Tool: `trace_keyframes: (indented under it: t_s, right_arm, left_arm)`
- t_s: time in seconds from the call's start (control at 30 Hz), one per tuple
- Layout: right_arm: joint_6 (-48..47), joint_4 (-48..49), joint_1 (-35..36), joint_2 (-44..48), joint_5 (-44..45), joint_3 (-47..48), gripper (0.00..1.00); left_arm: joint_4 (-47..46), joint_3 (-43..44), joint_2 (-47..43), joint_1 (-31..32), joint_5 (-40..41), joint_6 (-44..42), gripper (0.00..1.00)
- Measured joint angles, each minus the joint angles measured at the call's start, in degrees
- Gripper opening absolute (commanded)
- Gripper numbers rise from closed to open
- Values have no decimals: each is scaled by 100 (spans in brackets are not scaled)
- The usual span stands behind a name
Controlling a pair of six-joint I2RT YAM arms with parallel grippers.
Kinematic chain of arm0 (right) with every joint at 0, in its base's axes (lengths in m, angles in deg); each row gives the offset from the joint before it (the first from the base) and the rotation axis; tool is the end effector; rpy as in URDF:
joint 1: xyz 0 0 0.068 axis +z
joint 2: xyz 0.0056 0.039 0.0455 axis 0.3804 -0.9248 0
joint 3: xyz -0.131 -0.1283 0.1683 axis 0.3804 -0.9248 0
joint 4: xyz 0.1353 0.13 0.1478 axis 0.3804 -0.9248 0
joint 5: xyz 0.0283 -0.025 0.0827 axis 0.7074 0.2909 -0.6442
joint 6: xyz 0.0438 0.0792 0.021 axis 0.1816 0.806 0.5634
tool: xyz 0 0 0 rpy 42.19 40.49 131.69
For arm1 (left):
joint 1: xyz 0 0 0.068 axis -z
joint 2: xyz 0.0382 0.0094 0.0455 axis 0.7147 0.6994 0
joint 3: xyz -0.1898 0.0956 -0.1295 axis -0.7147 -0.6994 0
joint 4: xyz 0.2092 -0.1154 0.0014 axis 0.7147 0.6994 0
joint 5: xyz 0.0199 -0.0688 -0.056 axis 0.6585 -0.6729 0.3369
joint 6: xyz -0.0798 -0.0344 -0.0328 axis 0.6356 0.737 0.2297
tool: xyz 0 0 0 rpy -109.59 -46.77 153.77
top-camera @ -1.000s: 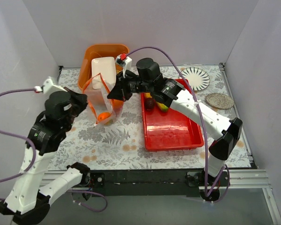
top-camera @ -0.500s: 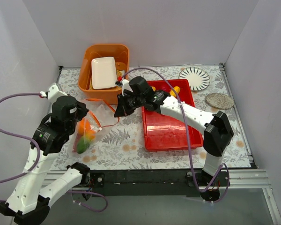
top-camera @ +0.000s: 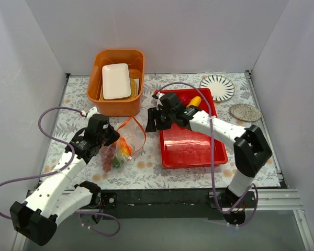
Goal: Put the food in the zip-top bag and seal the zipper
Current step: Adjust the zipper food storage bag at the center of the board, then pick up the fake fruit from the bin.
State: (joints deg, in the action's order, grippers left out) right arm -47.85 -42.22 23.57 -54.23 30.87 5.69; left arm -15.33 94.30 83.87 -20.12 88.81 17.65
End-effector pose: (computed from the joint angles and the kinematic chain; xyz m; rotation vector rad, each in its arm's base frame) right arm 0.2671 0.3003 0.2148 -0.4692 2.3931 0.8761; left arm 0.1934 -0.0716 0.2334 -1.3313 2.0379 -0.6894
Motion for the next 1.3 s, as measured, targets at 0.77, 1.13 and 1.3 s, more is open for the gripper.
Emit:
trace_keyframes:
  t_s: [0.77, 1.13, 1.3]
  right_arm:
    - [-1222, -719, -2437, -686, 970, 621, 70]
    - [-1593, -791, -2433, -1115, 538, 907, 72]
    - [-1674, -785, -2433, -1143, 411, 903, 77]
  left_arm:
    - [-542, 160, 116, 0, -905, -133, 0]
    - [-544, 175, 133, 0, -1045, -153, 0]
    - [-542, 175, 136, 0, -1064, -153, 0]
